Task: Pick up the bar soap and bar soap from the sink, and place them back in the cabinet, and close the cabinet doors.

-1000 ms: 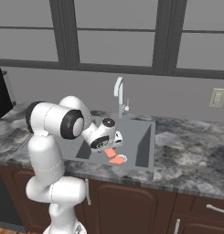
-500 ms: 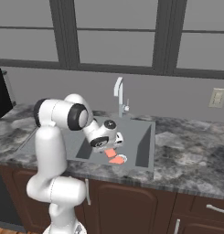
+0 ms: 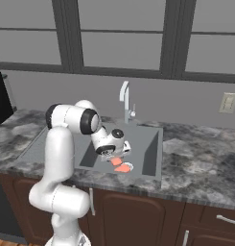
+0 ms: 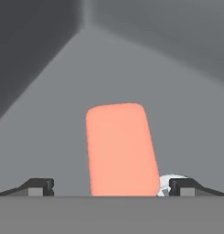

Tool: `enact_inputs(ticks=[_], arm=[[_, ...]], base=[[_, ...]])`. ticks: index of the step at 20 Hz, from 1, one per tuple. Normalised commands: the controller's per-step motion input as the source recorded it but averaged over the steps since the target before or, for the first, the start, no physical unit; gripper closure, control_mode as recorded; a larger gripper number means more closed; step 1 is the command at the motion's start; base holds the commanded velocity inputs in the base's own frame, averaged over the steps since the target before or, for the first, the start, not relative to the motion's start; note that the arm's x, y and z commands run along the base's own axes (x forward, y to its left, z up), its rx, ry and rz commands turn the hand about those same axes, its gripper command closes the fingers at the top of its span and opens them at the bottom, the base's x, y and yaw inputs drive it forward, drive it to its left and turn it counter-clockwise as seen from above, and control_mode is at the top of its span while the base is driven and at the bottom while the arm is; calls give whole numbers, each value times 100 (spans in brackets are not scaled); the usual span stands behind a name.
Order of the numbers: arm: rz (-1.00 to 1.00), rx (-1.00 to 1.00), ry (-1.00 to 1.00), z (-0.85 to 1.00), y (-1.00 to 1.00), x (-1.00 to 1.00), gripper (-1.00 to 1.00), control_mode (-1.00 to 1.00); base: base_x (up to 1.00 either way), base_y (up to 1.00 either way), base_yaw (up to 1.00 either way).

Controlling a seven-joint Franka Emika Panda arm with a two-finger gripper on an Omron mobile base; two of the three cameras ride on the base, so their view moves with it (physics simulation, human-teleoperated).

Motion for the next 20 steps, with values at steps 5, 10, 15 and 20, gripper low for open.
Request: enact_inputs(ticks=[5,10,15,20], arm=[[2,0,0,-22,-4,25,-100,-100],[0,0,0,-14,0,8,-100,-100],[0,0,0,-7,0,5,-100,-100],[0,0,0,-4,0,5,-100,-100]], base=[[0,0,0],[0,0,0],[0,0,0],[0,0,0]])
